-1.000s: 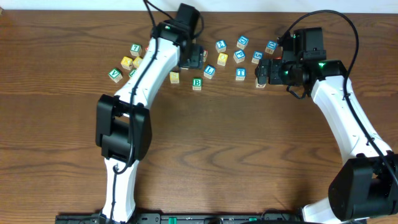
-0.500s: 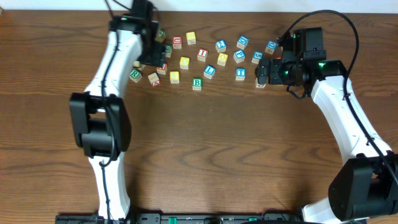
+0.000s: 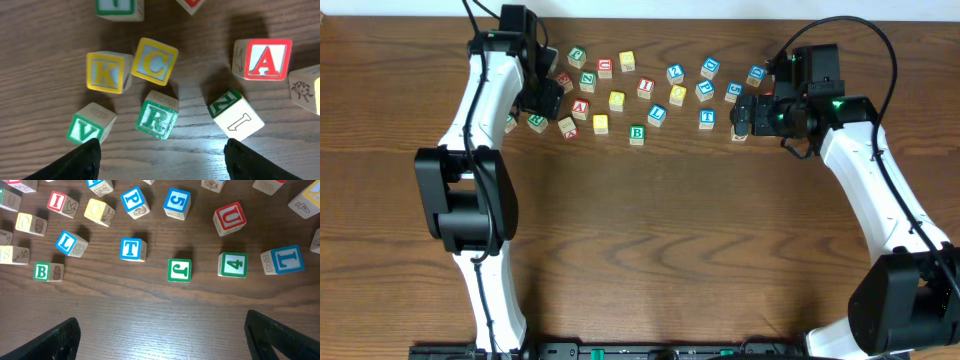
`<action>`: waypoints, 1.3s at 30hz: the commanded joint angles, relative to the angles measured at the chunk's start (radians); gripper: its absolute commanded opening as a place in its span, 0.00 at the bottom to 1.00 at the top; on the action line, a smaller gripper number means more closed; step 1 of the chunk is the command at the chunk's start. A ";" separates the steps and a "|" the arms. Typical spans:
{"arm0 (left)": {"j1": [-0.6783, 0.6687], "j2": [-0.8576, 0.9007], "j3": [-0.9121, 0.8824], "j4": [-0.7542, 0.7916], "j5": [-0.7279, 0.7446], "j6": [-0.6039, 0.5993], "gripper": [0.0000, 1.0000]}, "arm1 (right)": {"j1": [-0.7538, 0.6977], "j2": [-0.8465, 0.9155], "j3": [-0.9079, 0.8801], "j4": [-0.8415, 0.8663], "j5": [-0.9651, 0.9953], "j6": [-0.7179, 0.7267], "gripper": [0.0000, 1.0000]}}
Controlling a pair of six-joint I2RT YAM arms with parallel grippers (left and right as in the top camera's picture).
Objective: Spell out ROBOT
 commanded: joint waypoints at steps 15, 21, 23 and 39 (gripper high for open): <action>0.007 0.038 -0.093 0.140 -0.002 0.031 0.73 | 0.010 0.008 0.019 -0.001 0.002 0.007 0.99; 0.014 0.076 -0.093 0.131 -0.002 0.030 0.70 | 0.010 0.009 0.019 -0.001 0.002 0.007 0.99; 0.014 0.085 -0.093 0.127 -0.003 0.030 0.69 | 0.010 0.008 0.019 -0.001 0.002 0.007 0.99; 0.014 0.071 -0.092 0.121 -0.028 -0.031 0.42 | 0.010 0.008 0.019 -0.001 0.002 0.007 0.99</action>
